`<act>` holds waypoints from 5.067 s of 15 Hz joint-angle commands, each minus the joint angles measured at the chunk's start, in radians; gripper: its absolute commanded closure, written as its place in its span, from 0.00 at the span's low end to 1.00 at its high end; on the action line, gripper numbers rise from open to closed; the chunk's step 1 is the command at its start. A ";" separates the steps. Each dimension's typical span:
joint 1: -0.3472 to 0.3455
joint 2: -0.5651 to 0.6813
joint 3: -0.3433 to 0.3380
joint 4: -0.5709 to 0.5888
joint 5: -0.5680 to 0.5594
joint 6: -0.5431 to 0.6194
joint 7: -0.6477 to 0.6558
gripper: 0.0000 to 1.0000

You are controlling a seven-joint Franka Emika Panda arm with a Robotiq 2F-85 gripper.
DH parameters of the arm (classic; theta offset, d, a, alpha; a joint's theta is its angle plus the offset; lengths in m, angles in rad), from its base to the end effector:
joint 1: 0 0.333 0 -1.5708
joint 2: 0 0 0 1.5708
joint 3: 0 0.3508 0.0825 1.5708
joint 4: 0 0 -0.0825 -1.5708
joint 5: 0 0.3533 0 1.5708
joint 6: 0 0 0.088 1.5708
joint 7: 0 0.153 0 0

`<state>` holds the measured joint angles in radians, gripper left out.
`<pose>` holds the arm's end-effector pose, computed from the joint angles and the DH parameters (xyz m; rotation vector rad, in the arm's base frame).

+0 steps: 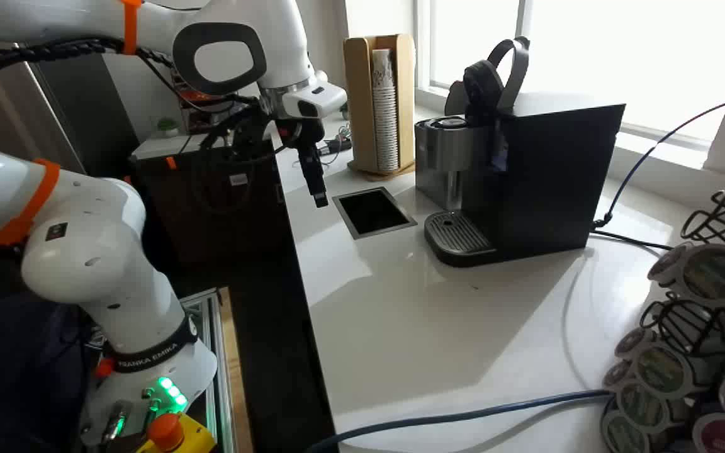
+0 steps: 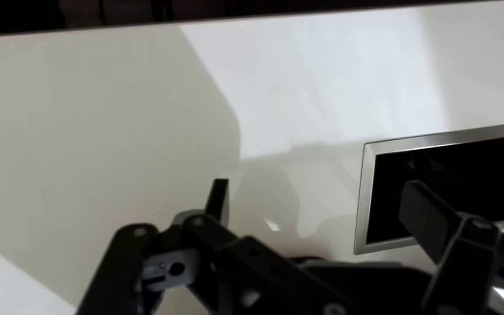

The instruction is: Remove the coffee pod from the coffeemaker and place it in the silver bin then close the bin.

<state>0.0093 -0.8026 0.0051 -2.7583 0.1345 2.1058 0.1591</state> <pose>0.2735 0.0156 0.4425 -2.9890 0.3088 -0.2100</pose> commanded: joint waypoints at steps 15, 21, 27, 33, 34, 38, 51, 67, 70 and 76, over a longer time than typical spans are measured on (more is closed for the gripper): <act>-0.019 0.012 0.014 -0.012 -0.002 0.006 0.007 0.00; -0.138 0.077 0.034 0.174 -0.233 -0.006 -0.011 0.00; -0.174 0.263 0.021 0.450 -0.263 0.140 0.042 0.00; -0.164 0.371 0.042 0.607 -0.256 0.206 0.178 0.00; -0.159 0.401 0.046 0.639 -0.257 0.205 0.187 0.00; -0.160 0.397 0.040 0.634 -0.256 0.205 0.183 0.00; -0.101 0.490 0.087 0.698 -0.187 0.264 0.259 0.00; -0.034 0.678 0.069 0.804 -0.092 0.233 0.177 0.00; -0.029 0.729 0.068 0.838 -0.095 0.243 0.173 0.13; 0.000 0.784 0.077 0.879 -0.121 0.229 0.232 0.56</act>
<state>-0.0139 -0.0456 0.0868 -1.9110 0.0330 2.3692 0.3526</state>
